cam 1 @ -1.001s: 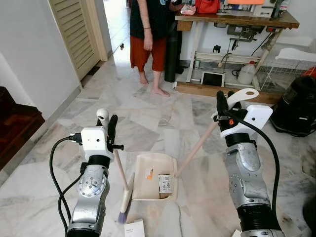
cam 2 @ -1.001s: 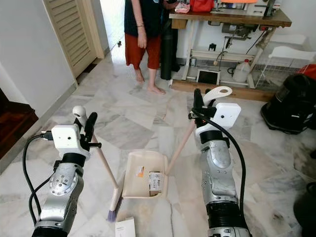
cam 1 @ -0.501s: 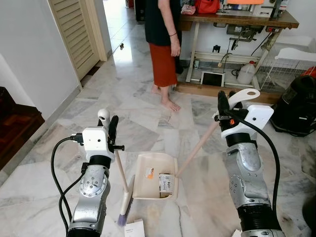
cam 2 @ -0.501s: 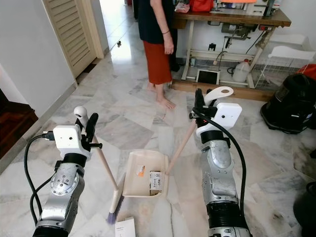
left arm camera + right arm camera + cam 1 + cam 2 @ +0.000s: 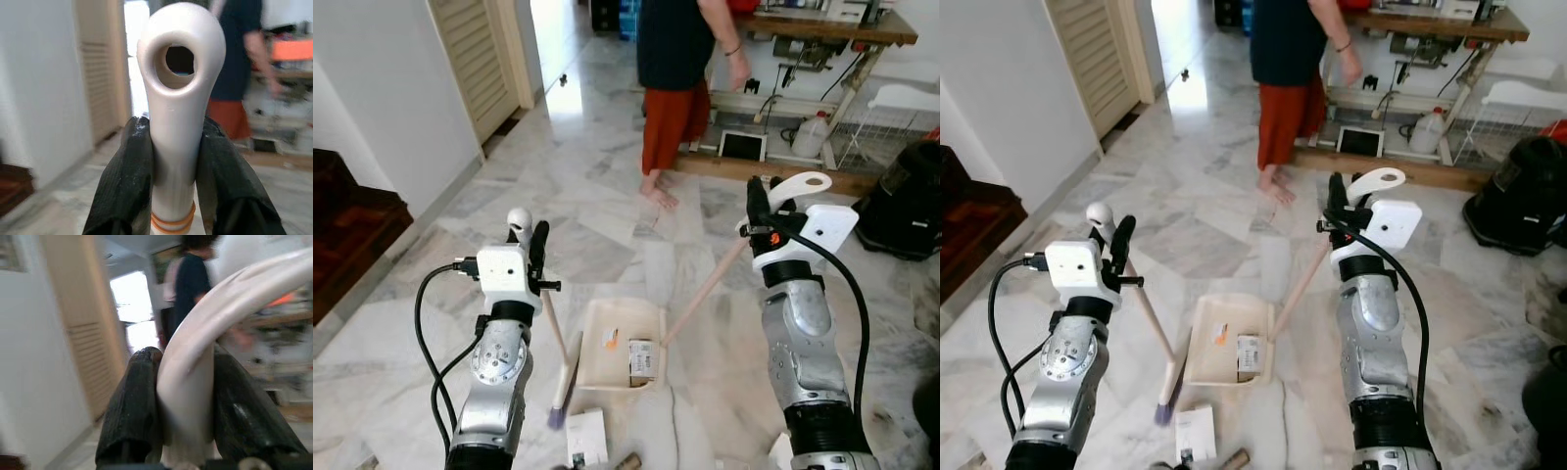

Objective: Sweep floor

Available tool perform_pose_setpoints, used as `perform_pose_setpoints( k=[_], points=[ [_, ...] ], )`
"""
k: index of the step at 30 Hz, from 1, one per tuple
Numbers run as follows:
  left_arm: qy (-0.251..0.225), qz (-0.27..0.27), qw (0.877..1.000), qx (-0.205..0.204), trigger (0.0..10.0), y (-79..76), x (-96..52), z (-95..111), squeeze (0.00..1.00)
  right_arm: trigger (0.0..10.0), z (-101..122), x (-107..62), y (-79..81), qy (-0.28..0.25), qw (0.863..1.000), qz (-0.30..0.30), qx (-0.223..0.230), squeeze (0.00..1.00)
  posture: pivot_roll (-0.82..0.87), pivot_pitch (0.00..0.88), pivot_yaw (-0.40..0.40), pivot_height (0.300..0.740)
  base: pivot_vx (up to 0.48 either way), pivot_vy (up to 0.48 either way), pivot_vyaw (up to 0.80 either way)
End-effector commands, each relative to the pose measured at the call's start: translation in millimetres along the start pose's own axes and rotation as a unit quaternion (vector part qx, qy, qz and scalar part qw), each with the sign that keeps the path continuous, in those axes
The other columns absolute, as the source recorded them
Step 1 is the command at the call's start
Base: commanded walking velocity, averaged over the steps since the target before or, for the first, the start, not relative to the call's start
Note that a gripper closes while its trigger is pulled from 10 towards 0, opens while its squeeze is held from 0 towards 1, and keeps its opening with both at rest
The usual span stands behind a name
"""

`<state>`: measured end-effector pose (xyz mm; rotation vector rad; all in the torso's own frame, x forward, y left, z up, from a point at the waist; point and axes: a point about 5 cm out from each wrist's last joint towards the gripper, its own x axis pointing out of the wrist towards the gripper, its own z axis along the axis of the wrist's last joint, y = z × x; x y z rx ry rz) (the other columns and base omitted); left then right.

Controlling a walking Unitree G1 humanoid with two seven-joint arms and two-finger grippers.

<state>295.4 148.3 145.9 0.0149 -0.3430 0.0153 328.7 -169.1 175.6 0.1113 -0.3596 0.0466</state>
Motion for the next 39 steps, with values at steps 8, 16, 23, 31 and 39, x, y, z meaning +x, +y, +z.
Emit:
perform_pose_setpoints(
  k=[8,16,23,31,39],
  points=[
    [-0.013,0.006,1.0,0.002,10.0,2.6,1.0,3.1,0.0,10.0,10.8,5.1,6.5,-0.027,1.0,0.008,0.011,0.0,-0.02,0.0,0.015,0.74,-0.303,0.0,0.0],
    [-0.014,0.005,1.0,0.003,10.0,2.9,2.0,2.6,0.0,10.0,13.8,8.3,8.1,-0.031,0.999,0.011,0.012,0.0,-0.02,0.0,0.016,0.74,-0.303,0.0,0.0],
    [-0.014,0.007,1.0,0.003,10.0,2.8,0.8,2.5,0.0,10.0,13.4,6.9,6.7,-0.031,0.999,0.008,0.013,0.0,-0.02,0.0,0.015,0.74,-0.303,0.0,0.0],
    [-0.014,0.007,1.0,0.006,10.0,3.9,0.9,3.1,0.0,10.0,10.9,4.8,10.1,-0.027,0.999,0.01,0.02,0.0,-0.01,0.0,0.017,0.74,-0.305,0.0,0.0],
    [-0.013,0.007,1.0,0.008,10.0,5.3,0.8,3.2,0.0,10.0,9.3,4.5,12.0,-0.024,0.999,0.01,0.024,0.0,-0.01,0.0,0.022,0.74,-0.303,0.0,0.0]
  ],
)
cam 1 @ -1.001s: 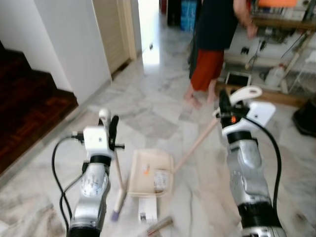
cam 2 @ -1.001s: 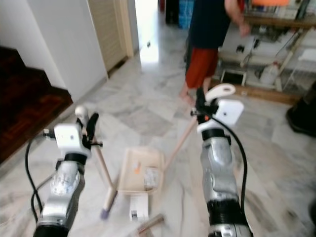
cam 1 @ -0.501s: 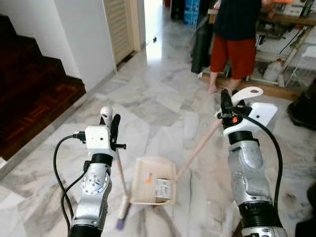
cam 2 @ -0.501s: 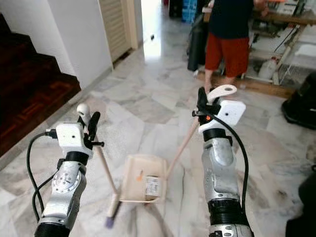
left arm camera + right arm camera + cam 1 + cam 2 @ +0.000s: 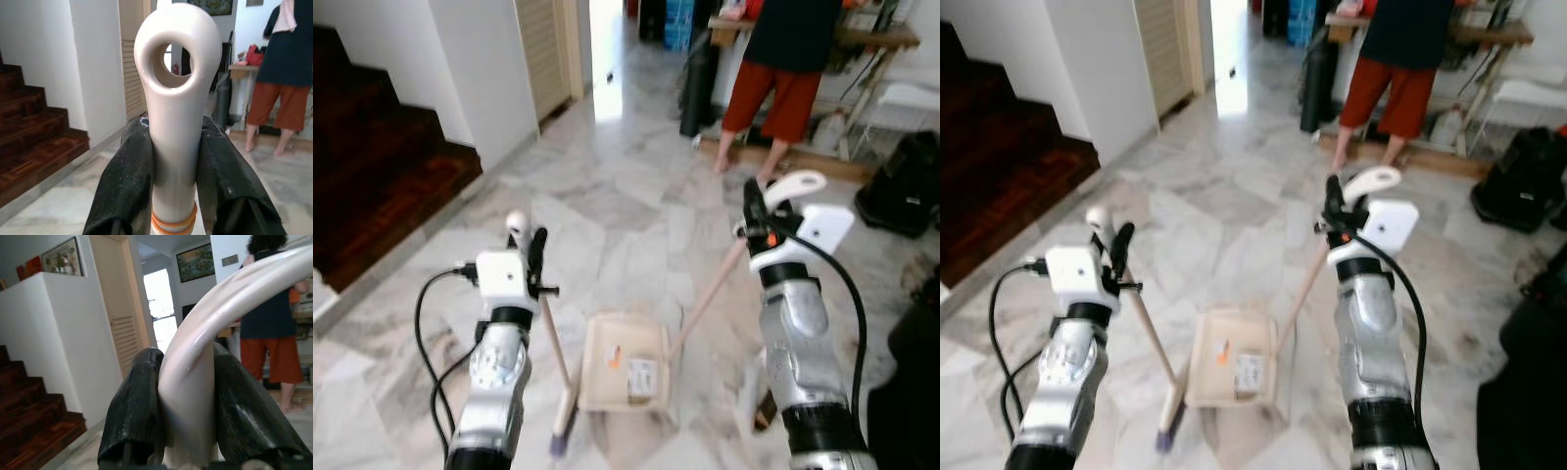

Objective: Sweep floor

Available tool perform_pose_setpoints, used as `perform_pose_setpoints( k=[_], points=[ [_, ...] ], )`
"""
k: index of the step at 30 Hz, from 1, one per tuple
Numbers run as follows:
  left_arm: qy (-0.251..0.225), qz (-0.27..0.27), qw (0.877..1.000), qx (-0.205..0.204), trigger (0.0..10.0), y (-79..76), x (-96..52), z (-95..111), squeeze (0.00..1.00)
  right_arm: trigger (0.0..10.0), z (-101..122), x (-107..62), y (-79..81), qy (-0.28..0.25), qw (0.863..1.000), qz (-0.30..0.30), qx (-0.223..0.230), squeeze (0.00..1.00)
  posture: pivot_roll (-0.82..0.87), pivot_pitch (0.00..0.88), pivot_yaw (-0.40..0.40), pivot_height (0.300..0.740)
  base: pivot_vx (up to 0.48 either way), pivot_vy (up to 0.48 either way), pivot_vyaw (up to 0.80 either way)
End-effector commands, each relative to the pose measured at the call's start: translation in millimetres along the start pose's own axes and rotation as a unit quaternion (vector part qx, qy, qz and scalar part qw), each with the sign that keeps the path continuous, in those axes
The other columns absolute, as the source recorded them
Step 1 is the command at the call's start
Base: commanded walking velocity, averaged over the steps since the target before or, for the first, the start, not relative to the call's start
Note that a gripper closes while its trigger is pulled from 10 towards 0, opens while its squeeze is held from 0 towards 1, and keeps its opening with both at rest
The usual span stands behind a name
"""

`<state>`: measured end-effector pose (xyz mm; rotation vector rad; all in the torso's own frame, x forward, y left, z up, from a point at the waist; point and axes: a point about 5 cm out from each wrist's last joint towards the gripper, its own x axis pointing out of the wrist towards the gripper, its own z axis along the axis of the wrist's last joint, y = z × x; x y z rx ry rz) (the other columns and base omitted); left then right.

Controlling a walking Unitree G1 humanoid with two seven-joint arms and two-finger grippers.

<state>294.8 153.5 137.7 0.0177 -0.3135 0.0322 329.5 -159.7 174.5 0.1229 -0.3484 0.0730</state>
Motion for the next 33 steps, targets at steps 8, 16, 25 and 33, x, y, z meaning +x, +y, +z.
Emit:
perform_pose_setpoints(
  k=[8,16,25,33],
  points=[
    [-0.028,-0.007,1.0,0.007,10.0,0.2,4.2,11.7,0.0,10.0,11.4,2.8,4.7,-0.031,0.999,-0.001,0.019,0.0,-0.02,0.0,0.036,0.74,-0.302,0.0,0.0],
    [-0.027,-0.007,1.0,0.009,10.0,1.2,5.0,11.8,0.0,10.0,10.9,2.8,5.5,-0.03,0.999,-0.001,0.022,0.0,-0.01,0.0,0.036,0.74,-0.298,0.0,0.0],
    [-0.026,-0.006,1.0,0.011,10.0,2.3,4.3,11.3,0.0,10.0,11.6,2.9,4.5,-0.031,0.999,-0.003,0.023,0.0,-0.02,0.0,0.034,0.74,-0.28,0.0,0.0],
    [-0.024,-0.005,1.0,0.015,10.0,1.2,4.6,11.1,0.0,10.0,10.3,3.7,7.1,-0.028,0.999,0.001,0.022,0.0,-0.01,0.0,0.034,0.74,0.0,0.0,0.0]
  ],
)
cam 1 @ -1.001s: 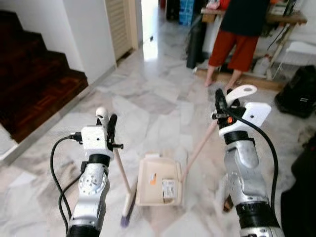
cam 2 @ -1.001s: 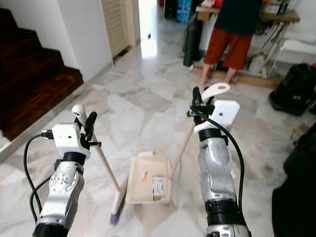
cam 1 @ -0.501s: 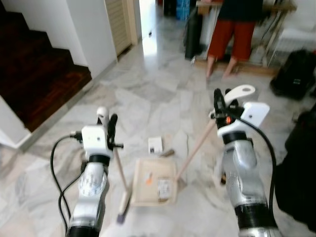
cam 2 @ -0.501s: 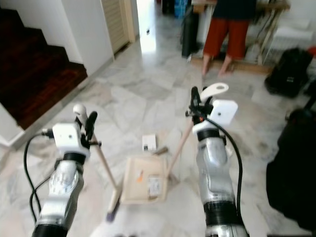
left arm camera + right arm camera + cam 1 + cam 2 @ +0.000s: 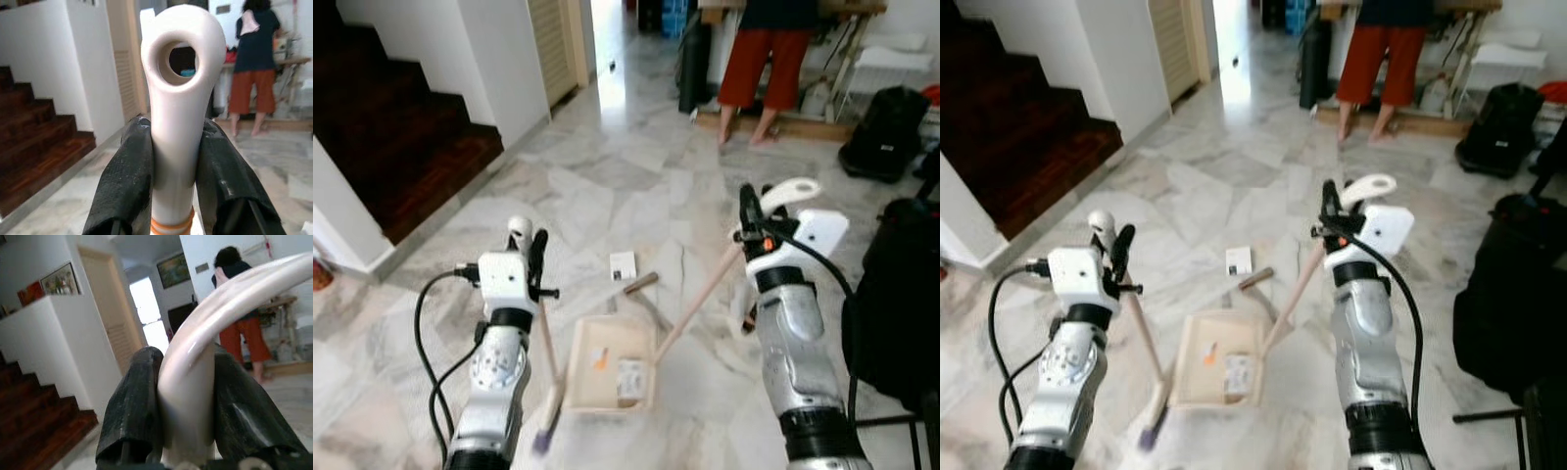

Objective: Sweep floor

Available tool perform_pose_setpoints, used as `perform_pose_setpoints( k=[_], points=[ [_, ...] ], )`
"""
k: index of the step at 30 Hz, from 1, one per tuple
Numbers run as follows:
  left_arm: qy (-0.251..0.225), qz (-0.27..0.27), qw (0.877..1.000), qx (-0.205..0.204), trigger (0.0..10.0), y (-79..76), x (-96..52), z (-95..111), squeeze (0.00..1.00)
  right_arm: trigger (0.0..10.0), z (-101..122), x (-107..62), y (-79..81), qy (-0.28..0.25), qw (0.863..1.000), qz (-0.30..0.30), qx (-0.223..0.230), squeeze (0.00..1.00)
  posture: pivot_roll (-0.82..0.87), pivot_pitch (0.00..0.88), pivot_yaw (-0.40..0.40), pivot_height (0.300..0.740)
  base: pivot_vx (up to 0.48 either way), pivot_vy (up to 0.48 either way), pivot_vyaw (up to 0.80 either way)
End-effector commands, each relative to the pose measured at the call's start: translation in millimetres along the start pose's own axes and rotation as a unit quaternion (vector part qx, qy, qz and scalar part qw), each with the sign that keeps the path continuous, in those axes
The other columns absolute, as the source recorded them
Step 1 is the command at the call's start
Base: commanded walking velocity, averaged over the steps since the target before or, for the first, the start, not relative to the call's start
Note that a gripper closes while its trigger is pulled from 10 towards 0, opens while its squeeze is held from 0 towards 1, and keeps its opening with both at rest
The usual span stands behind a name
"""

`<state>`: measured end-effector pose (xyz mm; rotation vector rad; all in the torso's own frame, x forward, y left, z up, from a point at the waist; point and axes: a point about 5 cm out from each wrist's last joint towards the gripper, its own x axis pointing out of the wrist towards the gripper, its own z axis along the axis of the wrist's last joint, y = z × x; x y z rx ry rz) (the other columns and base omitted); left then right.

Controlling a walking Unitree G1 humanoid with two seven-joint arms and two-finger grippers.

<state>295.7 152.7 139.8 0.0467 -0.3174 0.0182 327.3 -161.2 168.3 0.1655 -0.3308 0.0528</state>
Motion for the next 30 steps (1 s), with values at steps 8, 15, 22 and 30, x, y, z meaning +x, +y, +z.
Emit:
perform_pose_setpoints(
  k=[8,15,22,30],
  points=[
    [-0.018,0.003,1.0,0.004,10.0,3.1,1.7,8.9,0.0,10.0,13.8,5.4,14.2,-0.035,0.999,0.033,-0.001,0.0,-0.01,0.0,0.038,0.74,0.0,0.0,0.54],
    [-0.015,0.0,1.0,0.005,10.0,3.8,0.5,9.2,0.0,10.0,12.2,2.1,16.0,-0.033,0.999,0.036,0.002,0.0,-0.01,0.0,0.05,0.74,0.0,0.0,0.76],
    [-0.007,-0.002,1.0,0.002,10.0,1.2,-0.8,7.1,0.0,10.0,13.4,2.9,18.6,-0.033,0.998,0.044,0.006,0.0,-0.01,0.0,0.046,0.74,0.0,0.0,0.76],
    [-0.006,-0.001,1.0,-0.002,10.0,-0.5,-3.3,7.7,0.0,10.0,11.0,2.0,22.0,-0.029,0.998,0.052,0.012,0.0,0.0,0.0,0.037,0.74,0.0,0.0,0.76]
  ],
)
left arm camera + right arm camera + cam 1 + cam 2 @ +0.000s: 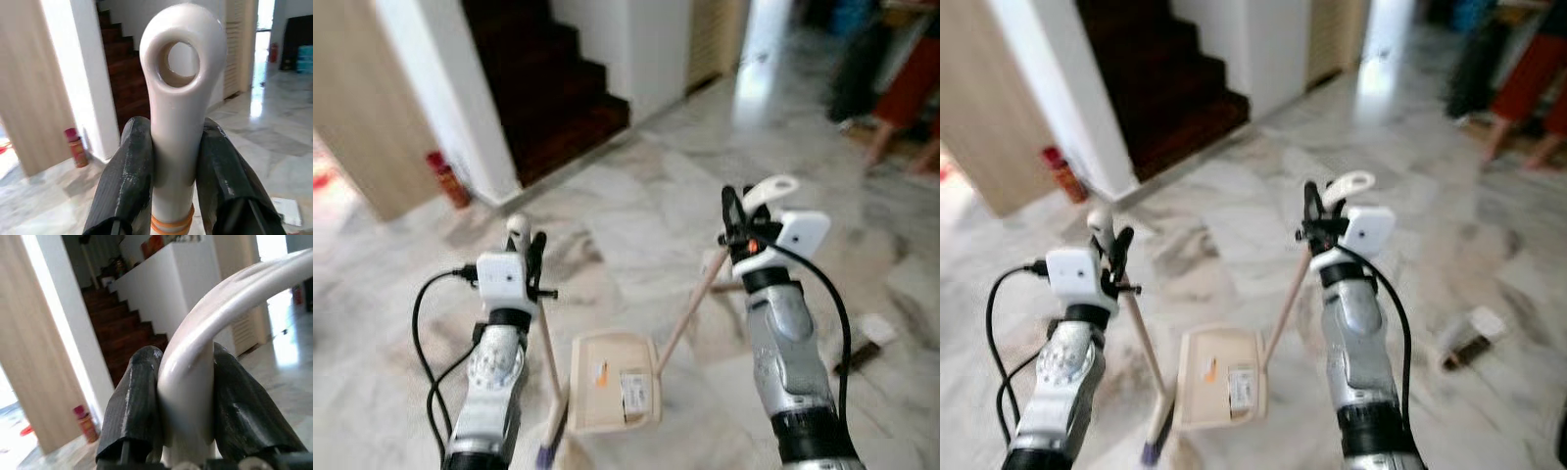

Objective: Sweep floor

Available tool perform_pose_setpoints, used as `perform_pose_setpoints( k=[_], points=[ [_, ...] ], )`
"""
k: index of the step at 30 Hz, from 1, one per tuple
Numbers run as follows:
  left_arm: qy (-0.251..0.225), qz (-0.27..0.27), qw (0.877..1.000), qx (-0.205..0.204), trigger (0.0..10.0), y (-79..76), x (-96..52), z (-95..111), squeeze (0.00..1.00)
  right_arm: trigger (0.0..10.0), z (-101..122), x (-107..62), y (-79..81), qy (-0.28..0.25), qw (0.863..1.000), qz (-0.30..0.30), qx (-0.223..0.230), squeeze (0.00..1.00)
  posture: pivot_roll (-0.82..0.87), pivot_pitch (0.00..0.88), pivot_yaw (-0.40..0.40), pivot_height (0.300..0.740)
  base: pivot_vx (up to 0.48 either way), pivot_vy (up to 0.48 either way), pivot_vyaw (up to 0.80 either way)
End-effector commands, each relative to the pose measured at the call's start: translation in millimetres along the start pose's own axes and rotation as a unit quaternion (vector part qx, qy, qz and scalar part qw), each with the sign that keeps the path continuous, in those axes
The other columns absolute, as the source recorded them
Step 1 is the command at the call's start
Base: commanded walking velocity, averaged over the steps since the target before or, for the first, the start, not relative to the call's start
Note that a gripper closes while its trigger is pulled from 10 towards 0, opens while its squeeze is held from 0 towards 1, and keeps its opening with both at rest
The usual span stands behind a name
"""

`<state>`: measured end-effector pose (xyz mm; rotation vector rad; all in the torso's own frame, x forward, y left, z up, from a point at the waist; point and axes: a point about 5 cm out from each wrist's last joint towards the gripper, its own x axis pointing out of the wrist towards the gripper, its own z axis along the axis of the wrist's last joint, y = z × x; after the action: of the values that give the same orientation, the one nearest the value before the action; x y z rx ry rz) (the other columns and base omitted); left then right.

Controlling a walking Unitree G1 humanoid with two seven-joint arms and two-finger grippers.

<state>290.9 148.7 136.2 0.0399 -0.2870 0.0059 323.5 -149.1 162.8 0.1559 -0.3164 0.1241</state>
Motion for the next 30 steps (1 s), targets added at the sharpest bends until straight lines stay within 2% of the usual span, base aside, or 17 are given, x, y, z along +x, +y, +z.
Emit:
perform_pose_setpoints(
  k=[1,11,22,30],
  points=[
    [-0.021,0.006,1.0,0.002,10.0,4.3,2.4,9.6,0.0,10.0,17.4,8.2,11.3,-0.04,0.999,0.02,0.011,0.0,0.01,0.0,0.037,0.74,0.0,0.0,0.76],
    [-0.012,0.01,1.0,0.012,10.0,8.8,-2.9,8.7,0.0,10.0,15.0,7.0,21.7,-0.036,0.998,0.042,0.021,0.0,0.02,0.0,0.041,0.74,0.0,0.0,0.76],
    [-0.009,0.012,1.0,0.009,10.0,7.6,-0.8,10.8,0.0,10.0,16.2,5.5,20.7,-0.036,0.998,0.041,0.019,0.0,0.02,0.0,0.047,0.74,0.0,0.0,0.76],
    [-0.021,0.029,0.999,0.015,10.0,12.8,0.2,16.1,0.0,10.0,15.7,5.6,23.4,-0.033,0.998,0.049,0.025,0.0,0.02,0.0,0.042,0.74,0.0,0.0,0.77]
  ],
)
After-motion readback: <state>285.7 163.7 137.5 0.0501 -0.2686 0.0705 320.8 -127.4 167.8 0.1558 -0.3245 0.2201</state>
